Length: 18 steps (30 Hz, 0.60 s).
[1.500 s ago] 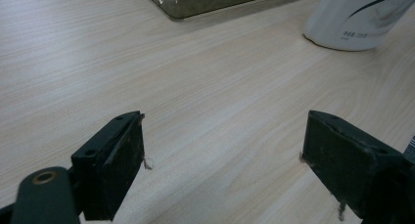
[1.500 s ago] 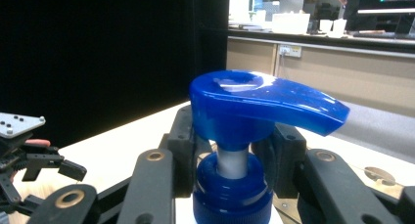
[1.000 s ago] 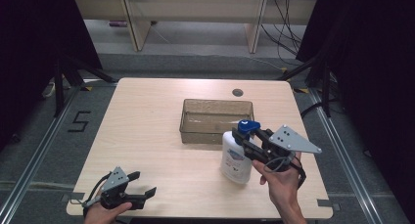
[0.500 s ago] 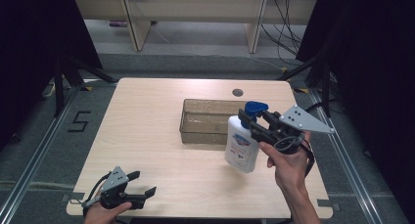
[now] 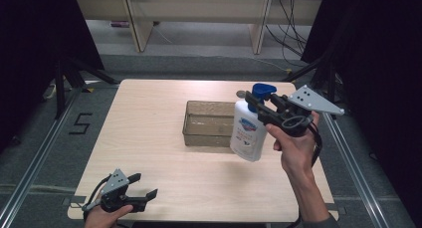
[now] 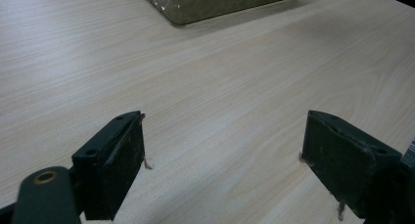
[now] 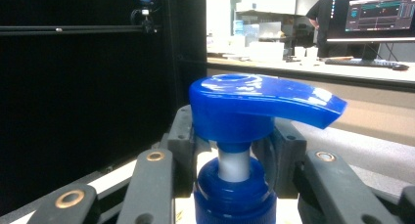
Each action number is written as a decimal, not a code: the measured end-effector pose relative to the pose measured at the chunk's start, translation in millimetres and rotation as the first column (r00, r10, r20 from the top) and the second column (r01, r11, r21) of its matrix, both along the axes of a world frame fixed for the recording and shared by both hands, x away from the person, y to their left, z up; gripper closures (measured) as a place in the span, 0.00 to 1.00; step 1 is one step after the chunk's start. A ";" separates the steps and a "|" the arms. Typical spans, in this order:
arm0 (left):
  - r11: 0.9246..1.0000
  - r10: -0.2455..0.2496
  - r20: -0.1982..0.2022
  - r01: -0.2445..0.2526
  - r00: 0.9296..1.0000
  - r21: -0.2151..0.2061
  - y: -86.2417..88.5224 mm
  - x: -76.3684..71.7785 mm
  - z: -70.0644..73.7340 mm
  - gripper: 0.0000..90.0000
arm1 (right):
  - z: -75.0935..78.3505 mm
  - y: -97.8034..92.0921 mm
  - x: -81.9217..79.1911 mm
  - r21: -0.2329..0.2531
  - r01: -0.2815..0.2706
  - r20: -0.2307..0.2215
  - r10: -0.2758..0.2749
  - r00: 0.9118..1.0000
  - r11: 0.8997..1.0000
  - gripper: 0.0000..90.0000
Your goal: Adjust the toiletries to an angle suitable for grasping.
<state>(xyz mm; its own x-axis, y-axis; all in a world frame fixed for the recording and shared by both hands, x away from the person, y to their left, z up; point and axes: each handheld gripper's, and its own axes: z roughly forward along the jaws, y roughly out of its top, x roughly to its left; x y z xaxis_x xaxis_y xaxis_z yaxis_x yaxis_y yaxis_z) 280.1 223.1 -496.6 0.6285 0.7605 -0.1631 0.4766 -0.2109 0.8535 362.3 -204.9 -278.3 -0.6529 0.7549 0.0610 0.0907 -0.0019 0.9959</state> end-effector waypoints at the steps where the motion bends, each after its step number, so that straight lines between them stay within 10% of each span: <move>1: 1.000 0.000 0.000 0.000 1.000 -0.001 -0.1 0.2 -0.1 0.17 | 0.1 -0.7 2.1 -0.003 0.010 0.013 -0.010 1.000 1.000 0.69; 18: 1.000 -0.004 -0.003 0.004 1.000 -0.002 -0.2 0.5 -0.3 0.17 | 15.8 -6.2 43.8 0.005 0.069 -0.009 -0.069 0.998 0.998 0.69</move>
